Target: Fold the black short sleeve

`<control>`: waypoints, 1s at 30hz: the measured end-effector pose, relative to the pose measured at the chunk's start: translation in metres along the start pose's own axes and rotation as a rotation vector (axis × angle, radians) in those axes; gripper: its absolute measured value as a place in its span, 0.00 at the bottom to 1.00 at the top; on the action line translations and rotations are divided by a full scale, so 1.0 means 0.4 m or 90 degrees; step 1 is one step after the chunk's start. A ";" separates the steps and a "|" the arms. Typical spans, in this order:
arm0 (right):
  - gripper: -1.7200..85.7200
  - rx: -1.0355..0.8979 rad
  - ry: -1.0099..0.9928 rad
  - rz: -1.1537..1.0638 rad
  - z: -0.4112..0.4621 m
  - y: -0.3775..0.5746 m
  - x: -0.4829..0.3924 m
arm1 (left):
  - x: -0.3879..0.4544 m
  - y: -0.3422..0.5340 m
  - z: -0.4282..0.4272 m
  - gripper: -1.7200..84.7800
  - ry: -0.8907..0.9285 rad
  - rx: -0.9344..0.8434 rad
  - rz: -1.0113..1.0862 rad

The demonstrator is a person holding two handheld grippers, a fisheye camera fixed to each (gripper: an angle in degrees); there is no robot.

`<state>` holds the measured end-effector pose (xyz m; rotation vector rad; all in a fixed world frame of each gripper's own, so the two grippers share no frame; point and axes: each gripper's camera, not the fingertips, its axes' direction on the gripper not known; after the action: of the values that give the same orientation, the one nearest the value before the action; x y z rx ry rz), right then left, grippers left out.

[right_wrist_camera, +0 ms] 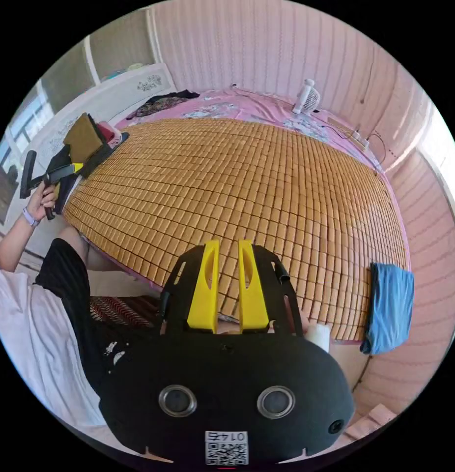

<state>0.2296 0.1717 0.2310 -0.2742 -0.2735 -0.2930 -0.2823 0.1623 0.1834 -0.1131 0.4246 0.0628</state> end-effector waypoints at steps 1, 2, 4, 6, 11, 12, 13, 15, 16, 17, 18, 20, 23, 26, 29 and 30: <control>0.10 0.007 -0.043 -0.055 0.018 -0.086 -0.085 | -0.047 0.025 -0.036 0.07 -0.025 0.018 -0.020; 0.10 0.010 -0.089 -0.110 0.038 -0.170 -0.177 | -0.140 0.078 -0.109 0.07 -0.078 0.050 -0.066; 0.09 0.012 -0.157 -0.192 0.064 -0.290 -0.328 | -0.277 0.165 -0.217 0.08 -0.159 0.090 -0.150; 0.09 0.005 -0.201 -0.277 0.088 -0.400 -0.490 | -0.440 0.286 -0.349 0.09 -0.240 0.139 -0.262; 0.09 -0.106 -0.280 -0.483 0.182 -0.685 -0.961 | -0.686 0.463 -0.507 0.08 -0.271 0.210 -0.403; 0.09 -0.110 -0.287 -0.500 0.190 -0.711 -1.010 | -0.729 0.485 -0.521 0.07 -0.276 0.214 -0.419; 0.09 -0.112 -0.301 -0.525 0.206 -0.759 -1.104 | -0.746 0.491 -0.527 0.07 -0.281 0.217 -0.423; 0.10 -0.121 -0.331 -0.541 0.232 -0.825 -1.235 | -0.801 0.499 -0.544 0.08 -0.294 0.230 -0.426; 0.10 -0.132 -0.360 -0.534 0.252 -0.862 -1.311 | -0.811 0.497 -0.547 0.08 -0.296 0.234 -0.423; 0.11 -0.146 -0.392 -0.527 0.275 -0.891 -1.380 | -0.828 0.488 -0.550 0.08 -0.293 0.238 -0.415; 0.11 -0.151 -0.408 -0.524 0.287 -0.902 -1.411 | -0.841 0.476 -0.549 0.08 -0.285 0.234 -0.401; 0.11 -0.163 -0.452 -0.509 0.335 -0.931 -1.521 | -0.854 0.456 -0.542 0.09 -0.275 0.221 -0.380; 0.11 -0.167 -0.484 -0.505 0.374 -0.951 -1.638 | -0.859 0.437 -0.526 0.12 -0.298 0.205 -0.355; 0.11 -0.153 -0.461 -0.500 0.404 -0.966 -1.730 | -0.864 0.422 -0.501 0.15 -0.326 0.173 -0.334; 0.11 -0.149 -0.423 -0.463 0.440 -0.988 -1.791 | -0.866 0.409 -0.495 0.13 -0.378 0.147 -0.333; 0.10 -0.157 -0.416 -0.455 0.447 -0.994 -1.800 | -0.865 0.404 -0.500 0.11 -0.381 0.138 -0.327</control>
<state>-0.6003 0.0361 0.2683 -0.5097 -0.9910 -0.9488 -0.6921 0.2851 0.1302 0.0155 -0.2050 -0.4467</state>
